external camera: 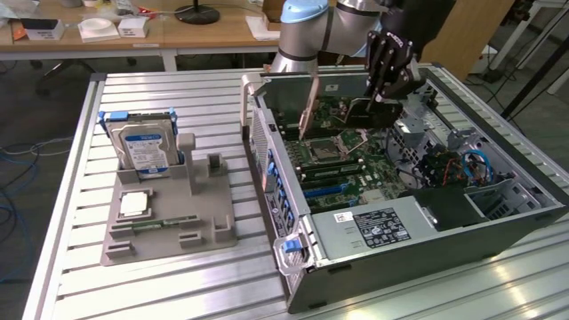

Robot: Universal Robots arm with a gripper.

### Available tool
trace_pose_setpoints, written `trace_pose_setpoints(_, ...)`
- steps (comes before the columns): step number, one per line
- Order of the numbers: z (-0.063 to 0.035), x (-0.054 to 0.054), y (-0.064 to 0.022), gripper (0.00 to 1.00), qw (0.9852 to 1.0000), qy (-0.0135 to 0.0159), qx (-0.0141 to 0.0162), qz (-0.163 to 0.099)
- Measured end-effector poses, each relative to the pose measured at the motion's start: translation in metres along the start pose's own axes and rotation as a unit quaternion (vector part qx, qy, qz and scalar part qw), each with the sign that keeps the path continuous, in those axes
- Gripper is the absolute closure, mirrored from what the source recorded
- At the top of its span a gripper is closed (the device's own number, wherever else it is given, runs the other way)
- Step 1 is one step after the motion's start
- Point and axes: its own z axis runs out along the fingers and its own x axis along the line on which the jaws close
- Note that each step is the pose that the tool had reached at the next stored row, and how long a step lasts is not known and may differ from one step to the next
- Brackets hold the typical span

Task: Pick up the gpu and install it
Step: 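Insert the gpu into the slot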

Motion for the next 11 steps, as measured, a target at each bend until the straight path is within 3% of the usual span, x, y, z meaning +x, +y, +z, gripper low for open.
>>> trace_pose_setpoints(5, 0.0082, 0.0001, -0.0004, 0.74, 0.9994, 0.0015, -0.0006, -0.033)
trace_pose_setpoints(7, 0.0093, 0.0001, -0.0006, 0.74, 0.9991, 0.0019, 0.0008, -0.043)
trace_pose_setpoints(8, 0.0094, 0.0001, -0.0006, 0.74, 0.9989, 0.002, 0.0048, -0.047)
trace_pose_setpoints(10, 0.0097, 0.0001, -0.0007, 0.74, 0.9986, 0.0004, 0.0179, -0.049)
trace_pose_setpoints(11, 0.0099, 0.0002, -0.0006, 0.74, 0.9986, -0.0008, 0.0219, -0.049)
